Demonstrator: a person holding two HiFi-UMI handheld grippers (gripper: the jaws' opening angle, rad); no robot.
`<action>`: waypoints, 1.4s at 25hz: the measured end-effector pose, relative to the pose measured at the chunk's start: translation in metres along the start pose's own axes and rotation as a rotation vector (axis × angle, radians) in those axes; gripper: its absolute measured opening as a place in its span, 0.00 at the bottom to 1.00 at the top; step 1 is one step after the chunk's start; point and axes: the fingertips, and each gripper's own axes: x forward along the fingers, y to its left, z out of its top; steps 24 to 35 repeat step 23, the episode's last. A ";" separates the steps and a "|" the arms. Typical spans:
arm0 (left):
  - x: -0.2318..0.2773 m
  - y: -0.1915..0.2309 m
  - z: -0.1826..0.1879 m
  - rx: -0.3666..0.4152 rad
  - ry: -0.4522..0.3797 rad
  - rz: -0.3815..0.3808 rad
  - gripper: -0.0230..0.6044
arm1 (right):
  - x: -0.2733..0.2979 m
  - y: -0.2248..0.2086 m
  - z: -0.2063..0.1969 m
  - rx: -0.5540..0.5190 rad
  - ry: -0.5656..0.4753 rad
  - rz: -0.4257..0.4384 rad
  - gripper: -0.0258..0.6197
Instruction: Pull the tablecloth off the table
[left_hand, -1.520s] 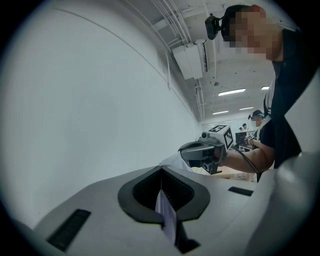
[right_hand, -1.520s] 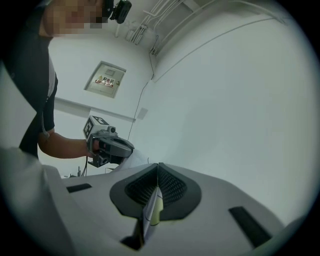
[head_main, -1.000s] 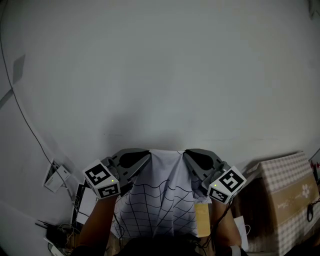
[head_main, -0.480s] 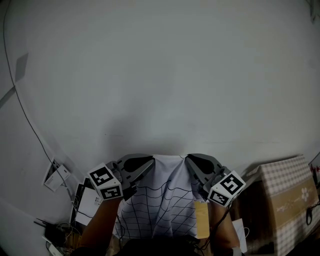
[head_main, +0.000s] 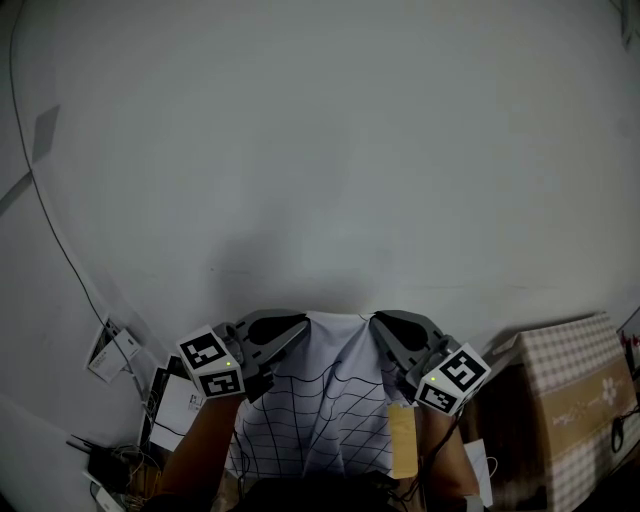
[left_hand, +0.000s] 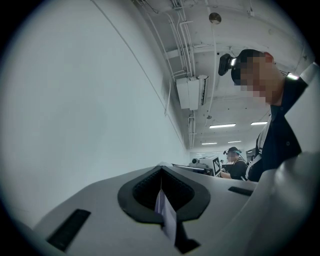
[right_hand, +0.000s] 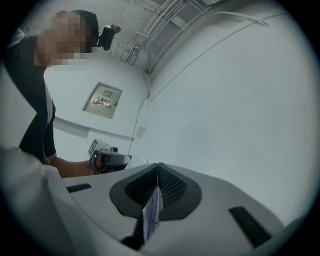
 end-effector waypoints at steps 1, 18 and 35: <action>0.000 0.000 0.000 -0.003 -0.002 -0.001 0.06 | 0.000 0.001 0.000 -0.001 0.001 0.001 0.07; -0.002 -0.011 -0.011 -0.016 -0.007 -0.005 0.06 | -0.008 0.004 -0.009 0.031 -0.002 0.029 0.07; 0.004 -0.011 -0.014 -0.019 0.004 -0.016 0.06 | -0.011 0.000 -0.012 0.035 -0.003 0.014 0.07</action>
